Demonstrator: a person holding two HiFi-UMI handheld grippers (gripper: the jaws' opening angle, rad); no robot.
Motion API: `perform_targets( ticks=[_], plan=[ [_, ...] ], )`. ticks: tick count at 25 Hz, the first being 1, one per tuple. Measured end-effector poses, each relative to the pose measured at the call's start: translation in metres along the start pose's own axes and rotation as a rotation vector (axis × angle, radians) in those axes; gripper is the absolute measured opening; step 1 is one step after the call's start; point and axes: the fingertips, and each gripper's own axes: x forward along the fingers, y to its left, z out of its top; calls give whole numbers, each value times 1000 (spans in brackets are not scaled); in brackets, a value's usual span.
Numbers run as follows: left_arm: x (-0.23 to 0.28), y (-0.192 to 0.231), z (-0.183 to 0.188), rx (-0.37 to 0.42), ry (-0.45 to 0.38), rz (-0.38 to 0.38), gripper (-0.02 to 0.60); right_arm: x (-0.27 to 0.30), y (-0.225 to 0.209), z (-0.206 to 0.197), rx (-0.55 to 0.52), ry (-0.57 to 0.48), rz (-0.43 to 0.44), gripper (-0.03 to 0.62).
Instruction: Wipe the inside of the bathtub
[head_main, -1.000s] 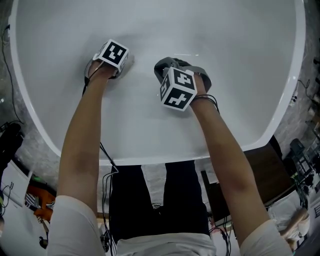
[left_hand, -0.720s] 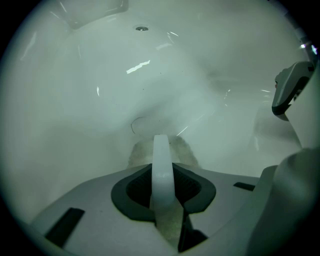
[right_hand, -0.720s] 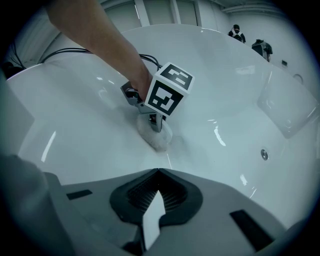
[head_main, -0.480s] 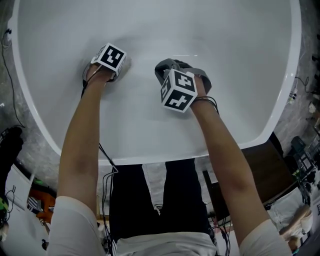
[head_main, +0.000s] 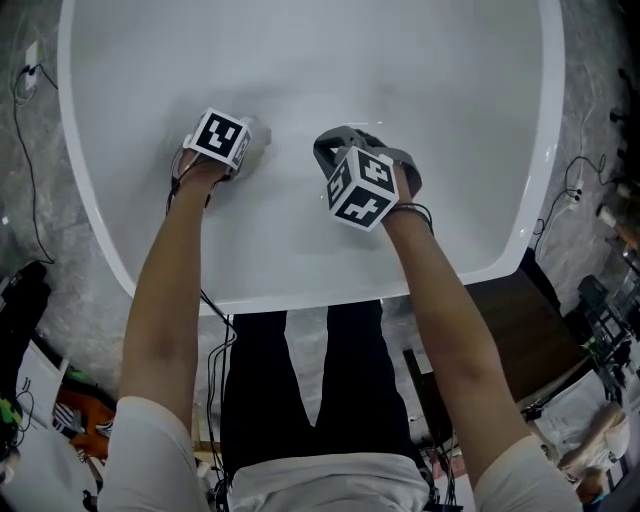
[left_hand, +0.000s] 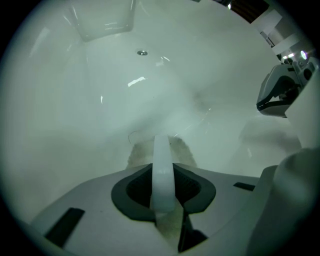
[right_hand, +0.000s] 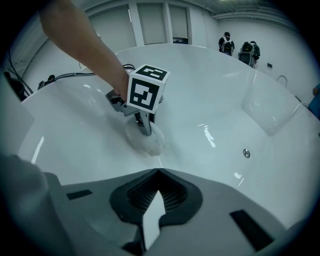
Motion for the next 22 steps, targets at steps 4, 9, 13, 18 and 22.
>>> perform_targets(
  ticks=[4, 9, 13, 18, 22],
  plan=[
    [-36, -18, 7, -9, -68, -22, 95, -28, 4, 8, 44, -24, -23, 17],
    [-91, -35, 12, -13, -173, -42, 95, -70, 6, 27, 120, -80, -65, 17],
    [-137, -50, 8, -3, -228, -52, 95, -108, 9, 46, 191, -130, -108, 17],
    [-196, -71, -1, -15, -309, -67, 95, -151, 28, 62, 254, -174, -137, 17],
    [-252, -86, -1, -2, -425, -77, 95, -183, 36, 77, 291, -211, -168, 17]
  ],
)
